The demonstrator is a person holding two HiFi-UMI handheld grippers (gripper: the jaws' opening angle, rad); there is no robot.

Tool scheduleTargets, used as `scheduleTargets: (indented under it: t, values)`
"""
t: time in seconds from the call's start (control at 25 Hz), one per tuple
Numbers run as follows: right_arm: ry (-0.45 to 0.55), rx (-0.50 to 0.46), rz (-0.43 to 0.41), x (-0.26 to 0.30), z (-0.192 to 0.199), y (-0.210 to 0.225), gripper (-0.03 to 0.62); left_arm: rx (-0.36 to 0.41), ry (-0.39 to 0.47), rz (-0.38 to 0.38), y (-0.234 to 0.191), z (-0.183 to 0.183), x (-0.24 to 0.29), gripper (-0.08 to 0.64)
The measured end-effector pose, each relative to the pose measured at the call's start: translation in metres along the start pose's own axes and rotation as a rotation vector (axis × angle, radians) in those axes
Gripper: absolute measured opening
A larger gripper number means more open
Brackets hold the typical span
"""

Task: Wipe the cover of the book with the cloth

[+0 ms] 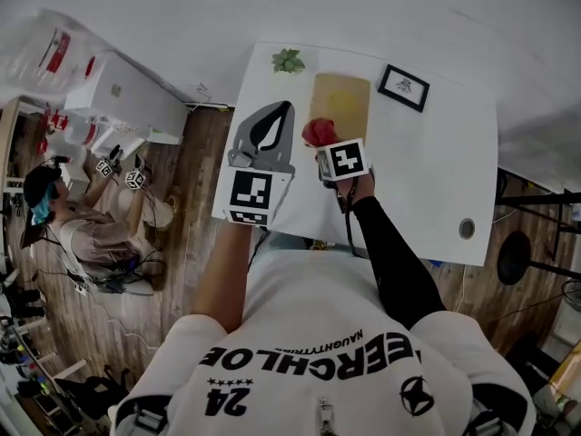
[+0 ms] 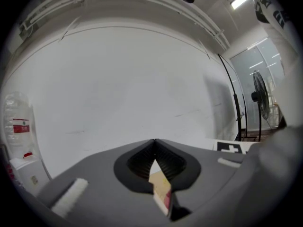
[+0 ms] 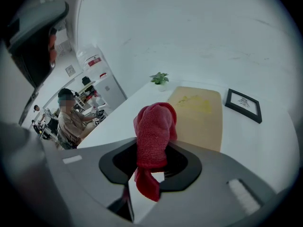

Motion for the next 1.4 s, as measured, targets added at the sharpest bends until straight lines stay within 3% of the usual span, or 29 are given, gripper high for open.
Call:
scheduleTargets:
  t: [0.2, 0.44, 0.64, 1.04, 1.24, 1.4]
  values:
    - [-0.158, -0.034, -0.079, 0.03, 0.035, -0.032, 0.106, -0.011, -0.011, 0.002, 0.004, 0.003, -0.008, 0.046]
    - [-0.15, -0.026, -0.022, 0.024, 0.048, -0.011, 0.106, -0.041, -0.021, 0.028, 0.007, 0.013, -0.001, 0.046]
    - [-0.173, 0.042, 0.075, 0.005, 0.065, 0.045, 0.106, -0.05, -0.027, 0.069, 0.019, 0.014, 0.016, 0.046]
    - [-0.216, 0.262, 0.165, -0.026, 0.095, 0.123, 0.106, -0.057, 0.006, 0.158, 0.039, 0.004, 0.043, 0.046]
    - [-0.235, 0.263, 0.188, -0.03, 0.085, 0.126, 0.106, -0.088, 0.013, 0.179, 0.021, 0.012, 0.058, 0.046]
    - [-0.134, 0.302, 0.237, -0.041, 0.037, 0.141, 0.106, -0.126, 0.0, 0.185, -0.003, 0.03, 0.073, 0.046]
Point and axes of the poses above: the fingertips, and each gripper's own axes: x forward along the fingers, y to its right, z out of its underside, the point moved 1 cm from there along -x, backward along the fingers, and after that the axes turned 5 degrees about z, right-handed, at the moved point
